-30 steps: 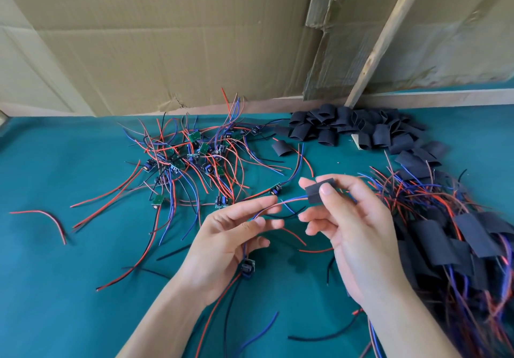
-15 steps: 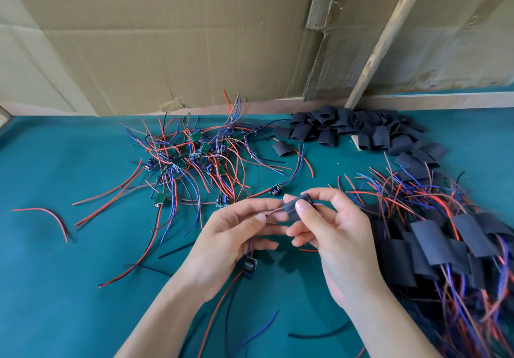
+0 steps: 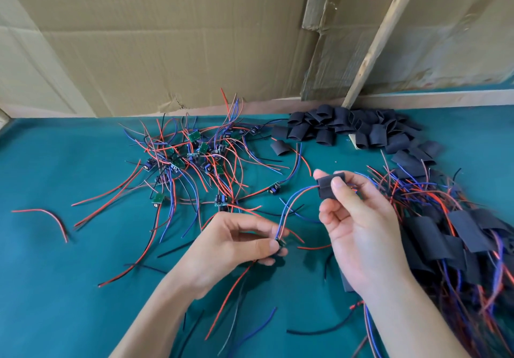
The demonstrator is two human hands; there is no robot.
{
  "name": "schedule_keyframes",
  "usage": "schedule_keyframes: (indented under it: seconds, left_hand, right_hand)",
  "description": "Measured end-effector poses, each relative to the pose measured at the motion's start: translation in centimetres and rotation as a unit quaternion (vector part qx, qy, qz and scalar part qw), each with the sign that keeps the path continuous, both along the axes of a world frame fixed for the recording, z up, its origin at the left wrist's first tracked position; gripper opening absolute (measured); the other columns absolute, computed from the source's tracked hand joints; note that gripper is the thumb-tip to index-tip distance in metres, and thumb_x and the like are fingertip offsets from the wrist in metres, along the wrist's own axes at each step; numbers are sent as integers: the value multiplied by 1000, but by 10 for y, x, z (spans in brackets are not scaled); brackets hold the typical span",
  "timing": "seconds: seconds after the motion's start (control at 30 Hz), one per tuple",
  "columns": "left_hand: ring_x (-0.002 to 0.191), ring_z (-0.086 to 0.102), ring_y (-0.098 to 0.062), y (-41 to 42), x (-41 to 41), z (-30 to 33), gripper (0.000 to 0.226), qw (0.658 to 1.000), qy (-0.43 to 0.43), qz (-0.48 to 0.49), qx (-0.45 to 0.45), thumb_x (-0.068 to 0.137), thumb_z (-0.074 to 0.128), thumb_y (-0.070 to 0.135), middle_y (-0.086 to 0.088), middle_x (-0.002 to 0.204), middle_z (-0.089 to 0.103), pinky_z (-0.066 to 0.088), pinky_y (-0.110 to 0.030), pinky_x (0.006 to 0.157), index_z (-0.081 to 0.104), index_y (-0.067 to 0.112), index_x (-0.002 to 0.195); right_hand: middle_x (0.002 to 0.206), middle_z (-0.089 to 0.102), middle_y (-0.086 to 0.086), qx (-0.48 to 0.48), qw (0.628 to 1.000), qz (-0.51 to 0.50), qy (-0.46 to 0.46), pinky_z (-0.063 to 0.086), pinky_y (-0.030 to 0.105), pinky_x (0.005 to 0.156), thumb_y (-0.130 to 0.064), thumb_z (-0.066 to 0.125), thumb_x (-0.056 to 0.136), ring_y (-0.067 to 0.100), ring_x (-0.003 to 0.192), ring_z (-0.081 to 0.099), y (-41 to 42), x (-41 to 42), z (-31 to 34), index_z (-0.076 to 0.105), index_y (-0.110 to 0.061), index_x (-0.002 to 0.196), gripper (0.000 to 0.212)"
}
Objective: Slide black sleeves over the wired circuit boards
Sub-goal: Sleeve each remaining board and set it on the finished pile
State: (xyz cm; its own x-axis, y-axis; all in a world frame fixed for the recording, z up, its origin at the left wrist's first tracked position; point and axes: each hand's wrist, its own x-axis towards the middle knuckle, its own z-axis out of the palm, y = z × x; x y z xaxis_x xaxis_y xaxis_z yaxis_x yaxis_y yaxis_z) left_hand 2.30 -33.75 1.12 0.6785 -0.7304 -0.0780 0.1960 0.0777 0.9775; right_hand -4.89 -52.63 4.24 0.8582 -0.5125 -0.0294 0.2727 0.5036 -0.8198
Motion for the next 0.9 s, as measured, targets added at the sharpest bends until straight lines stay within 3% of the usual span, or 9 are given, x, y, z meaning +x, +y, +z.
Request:
schedule_keyframes:
  seconds: [0.13, 0.27, 0.37, 0.43, 0.6, 0.7, 0.9]
  left_hand:
    - [95, 76, -28, 1, 2, -1, 20, 1000, 3, 7, -2, 83, 77, 13, -16, 97, 77, 58, -25, 75, 80, 9, 103]
    - [93, 75, -24, 0, 0, -1, 19, 1000, -15, -4, -16, 89, 74, 18, -11, 101, 77, 58, -26, 77, 80, 14, 107]
    - [91, 74, -24, -1, 2, -1, 17, 999, -1, 26, -29, 86, 76, 20, -7, 95, 75, 58, -27, 80, 78, 10, 100]
    - [95, 75, -28, 0, 3, -2, 25, 998, 13, 46, -32, 82, 78, 14, -11, 98, 74, 57, -28, 84, 74, 7, 106]
    - [97, 75, -33, -1, 3, -4, 26, 996, 11, 80, -38, 79, 75, 1, -24, 107, 71, 58, -28, 84, 70, 1, 105]
    - [92, 75, -34, -2, 3, -3, 35, 994, 33, 89, -50, 78, 76, 2, -23, 101, 73, 60, -32, 80, 65, -1, 111]
    - [92, 74, -38, 2, 6, 1, 43, 989, 108, 60, -85, 74, 83, 10, -24, 98, 69, 60, -28, 74, 67, 3, 113]
  right_hand:
    - [105, 77, 18, 0, 998, 63, 11, 52, 20, 53, -17, 70, 79, 13, 54, 63, 6, 1, -4, 64, -11, 98, 20]
    - [104, 77, 19, -68, 990, 114, 53, 46, 23, 47, -18, 72, 81, 18, 53, 60, 16, 1, -10, 60, -6, 110, 34]
    - [104, 78, 13, -160, 975, 129, 81, 37, 22, 38, -10, 74, 88, 18, 48, 56, 19, -1, -14, 59, -6, 115, 31]
    - [102, 79, 11, -192, 971, 116, 83, 34, 22, 37, -16, 70, 85, 18, 47, 53, 19, -1, -15, 61, -9, 112, 30]
    - [98, 78, 12, -223, 965, 104, 88, 34, 22, 38, -19, 70, 86, 17, 47, 53, 17, -1, -15, 63, -12, 109, 25]
    - [105, 79, 6, -233, 959, 127, 95, 30, 20, 35, -10, 69, 92, 15, 48, 57, 16, -2, -15, 62, -13, 112, 21]
    - [114, 77, 8, -208, 958, 187, 67, 31, 18, 35, -13, 64, 87, 14, 50, 59, 11, -4, -10, 60, -10, 115, 29]
